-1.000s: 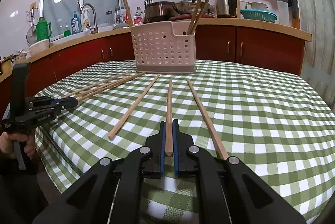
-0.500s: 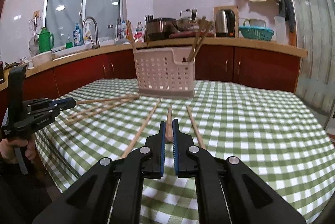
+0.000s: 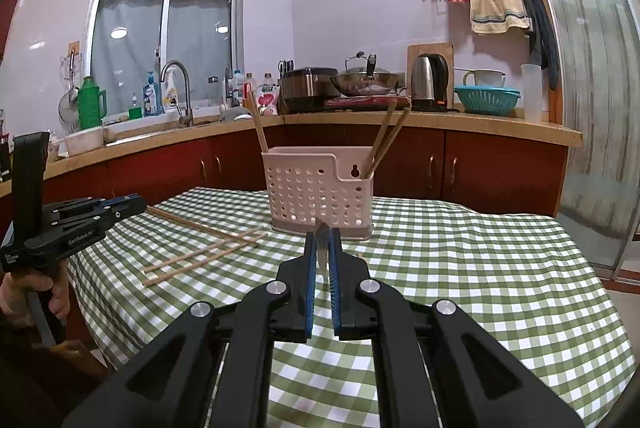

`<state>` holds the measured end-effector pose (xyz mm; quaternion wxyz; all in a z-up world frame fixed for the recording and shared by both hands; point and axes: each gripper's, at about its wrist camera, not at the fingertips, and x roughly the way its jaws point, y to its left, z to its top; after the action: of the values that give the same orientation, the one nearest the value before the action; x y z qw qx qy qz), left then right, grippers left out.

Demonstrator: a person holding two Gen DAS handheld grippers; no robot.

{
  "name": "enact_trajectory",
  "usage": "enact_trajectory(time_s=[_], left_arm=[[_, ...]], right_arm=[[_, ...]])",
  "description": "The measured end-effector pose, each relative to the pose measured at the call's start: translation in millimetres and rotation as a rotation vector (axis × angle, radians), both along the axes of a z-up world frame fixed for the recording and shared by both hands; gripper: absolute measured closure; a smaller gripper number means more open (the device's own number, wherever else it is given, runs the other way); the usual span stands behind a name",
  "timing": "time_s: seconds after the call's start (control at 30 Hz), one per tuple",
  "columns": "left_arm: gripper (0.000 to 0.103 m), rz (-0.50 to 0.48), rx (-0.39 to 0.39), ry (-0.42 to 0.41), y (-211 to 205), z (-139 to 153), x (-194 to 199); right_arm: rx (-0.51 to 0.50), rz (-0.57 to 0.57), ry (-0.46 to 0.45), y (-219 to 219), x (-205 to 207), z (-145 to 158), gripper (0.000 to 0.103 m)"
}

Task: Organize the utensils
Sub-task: 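Lift both held chopsticks and lower them upright into the beige holder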

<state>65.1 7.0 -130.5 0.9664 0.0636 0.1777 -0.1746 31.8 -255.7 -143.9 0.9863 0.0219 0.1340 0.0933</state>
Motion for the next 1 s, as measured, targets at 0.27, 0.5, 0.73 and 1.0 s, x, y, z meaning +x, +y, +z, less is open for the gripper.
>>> enact_trajectory(time_s=[0.27,0.5,0.73,1.0], left_arm=[[0.096,-0.016,-0.005,-0.004,-6,15,5],[0.096,-0.025,-0.033,0.035,-7,27,25],[0.096,-0.040,-0.051,0.077,-5,37,47],[0.096,-0.049,-0.074,0.086,-1,54,59]], right_arm=[[0.025,-0.013,-0.009,-1,4,13,0.096],[0.032,-0.028,0.004,-2,17,21,0.096],[0.025,-0.036,0.000,-2,36,29,0.096],[0.040,-0.033,-0.013,-2,52,42,0.096]])
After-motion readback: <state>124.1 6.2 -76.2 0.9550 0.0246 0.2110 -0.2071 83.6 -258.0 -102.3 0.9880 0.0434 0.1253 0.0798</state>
